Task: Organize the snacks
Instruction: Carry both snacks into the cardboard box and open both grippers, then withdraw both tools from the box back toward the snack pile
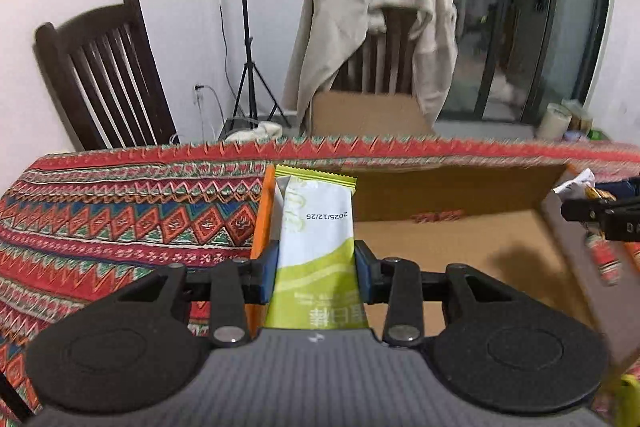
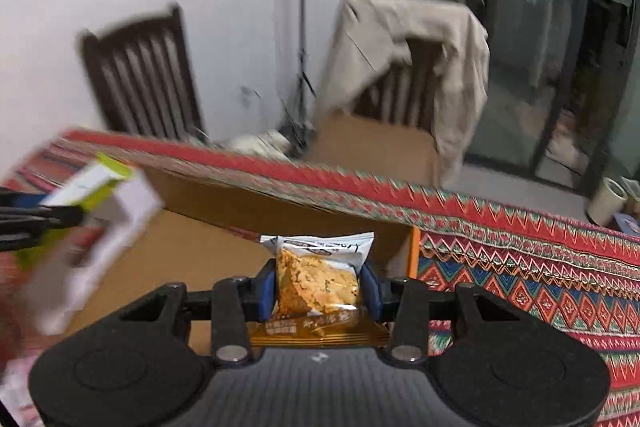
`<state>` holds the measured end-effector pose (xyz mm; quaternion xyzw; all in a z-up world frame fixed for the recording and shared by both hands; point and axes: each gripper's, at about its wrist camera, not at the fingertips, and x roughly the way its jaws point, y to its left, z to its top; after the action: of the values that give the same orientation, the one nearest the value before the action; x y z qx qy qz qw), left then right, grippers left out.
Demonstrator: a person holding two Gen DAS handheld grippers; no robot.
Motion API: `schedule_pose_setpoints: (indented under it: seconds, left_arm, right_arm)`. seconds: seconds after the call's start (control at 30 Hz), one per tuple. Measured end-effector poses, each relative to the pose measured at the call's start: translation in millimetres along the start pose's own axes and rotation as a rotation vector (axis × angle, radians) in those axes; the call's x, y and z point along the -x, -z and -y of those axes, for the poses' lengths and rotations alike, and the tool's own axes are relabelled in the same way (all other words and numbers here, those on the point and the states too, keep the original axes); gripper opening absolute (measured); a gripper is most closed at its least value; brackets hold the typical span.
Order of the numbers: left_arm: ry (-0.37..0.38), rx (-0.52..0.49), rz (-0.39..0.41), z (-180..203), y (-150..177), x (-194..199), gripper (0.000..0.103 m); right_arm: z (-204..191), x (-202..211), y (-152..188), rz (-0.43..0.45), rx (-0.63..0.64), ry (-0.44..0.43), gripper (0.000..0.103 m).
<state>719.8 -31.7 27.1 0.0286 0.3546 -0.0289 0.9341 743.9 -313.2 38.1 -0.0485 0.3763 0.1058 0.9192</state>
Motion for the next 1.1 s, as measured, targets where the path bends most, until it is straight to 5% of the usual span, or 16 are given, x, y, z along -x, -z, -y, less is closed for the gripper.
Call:
schedule_pose_setpoints:
  seconds: [0.23,0.3,0.53,0.57,0.67,0.83,1.1]
  left_arm:
    - [0.007,-0.078,-0.026,5.0,11.9,-24.9,0.048]
    - [0.016,-0.059,-0.023,3.5,11.6,-25.4,0.048]
    - [0.026,-0.024,-0.032,-2.3,8.7,-23.8,0.049]
    - [0.033,-0.011,-0.03,-4.5,7.0,-18.1,0.056]
    - [0.04,-0.002,0.049,-8.2,-2.3,18.9,0.074]
    - [0.069,-0.021,0.107,-9.9,-15.5,97.1,0.078]
    - [0.102,-0.012,0.229,-10.8,-1.9,255.7,0.091]
  right_arm:
    - [-13.9,-76.5,-0.3,-0.113,0.091,0.124,0.043]
    - [-18.1,-76.9,-0.7,-0.109,0.113,0.112,0.053]
    - [-30.0,-74.3,5.2,-0.11,0.177,0.153,0.058]
    - [-29.8,-71.9,5.8,-0.099,0.176,0.159,0.058]
    - [-29.3,-61.9,4.9,-0.096,0.166,0.141,0.058]
    - [-42.0,0.8,-6.4,-0.032,0.18,0.111,0.063]
    - [-47.4,154.3,-16.6,0.107,0.096,0.047,0.093]
